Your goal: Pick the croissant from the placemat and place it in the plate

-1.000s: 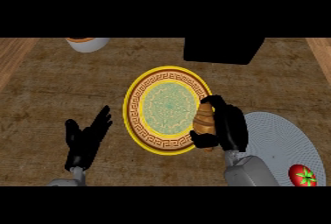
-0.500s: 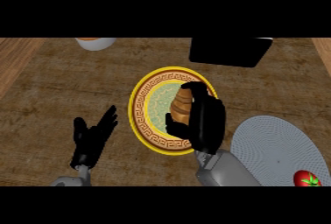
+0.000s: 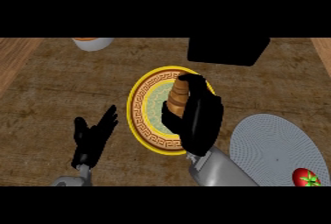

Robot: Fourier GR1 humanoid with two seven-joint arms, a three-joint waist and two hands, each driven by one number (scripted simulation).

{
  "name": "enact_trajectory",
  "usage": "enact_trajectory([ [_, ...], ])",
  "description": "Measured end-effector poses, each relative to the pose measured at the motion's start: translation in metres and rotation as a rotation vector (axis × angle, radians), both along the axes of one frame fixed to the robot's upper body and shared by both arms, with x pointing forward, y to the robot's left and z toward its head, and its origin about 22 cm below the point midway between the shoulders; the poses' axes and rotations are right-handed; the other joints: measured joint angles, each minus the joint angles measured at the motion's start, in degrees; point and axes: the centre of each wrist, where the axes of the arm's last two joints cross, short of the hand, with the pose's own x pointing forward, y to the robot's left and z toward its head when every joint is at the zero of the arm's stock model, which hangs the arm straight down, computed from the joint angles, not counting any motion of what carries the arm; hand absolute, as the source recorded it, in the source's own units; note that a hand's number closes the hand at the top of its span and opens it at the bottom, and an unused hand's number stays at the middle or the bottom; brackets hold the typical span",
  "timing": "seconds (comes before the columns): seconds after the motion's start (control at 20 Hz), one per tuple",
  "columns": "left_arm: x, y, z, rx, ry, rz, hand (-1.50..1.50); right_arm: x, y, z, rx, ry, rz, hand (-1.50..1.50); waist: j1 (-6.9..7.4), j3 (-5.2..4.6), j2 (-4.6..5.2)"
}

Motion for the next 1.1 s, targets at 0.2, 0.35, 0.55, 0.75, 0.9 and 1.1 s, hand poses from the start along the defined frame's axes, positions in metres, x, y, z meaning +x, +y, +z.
enact_trajectory([
  [0.2,0.000,0.003,0.001,0.003,-0.004,0.016,0.00,0.005,0.000,-0.005,-0.043,-0.050,-0.057,1.50,-0.80,0.07,0.19],
  [0.35,-0.001,0.005,0.001,0.005,-0.003,0.026,0.00,0.010,-0.003,-0.009,-0.074,-0.094,-0.115,1.50,-1.50,0.12,0.29],
  [0.55,-0.003,0.007,0.000,0.003,-0.019,0.037,0.00,0.019,-0.008,-0.014,-0.099,-0.132,-0.179,1.50,-1.80,0.19,0.55],
  [0.75,-0.003,0.010,0.001,0.004,-0.028,0.044,0.00,0.026,-0.016,-0.025,-0.109,-0.149,-0.221,1.50,-2.27,0.24,0.78],
  [0.9,-0.005,0.009,-0.001,-0.002,-0.039,0.042,0.00,0.036,-0.022,-0.030,-0.108,-0.159,-0.247,1.50,-2.32,0.27,0.92],
  [1.1,-0.003,0.014,0.001,-0.004,-0.034,0.047,0.00,0.045,-0.031,-0.038,-0.076,-0.129,-0.289,1.50,-2.62,0.29,1.00],
])
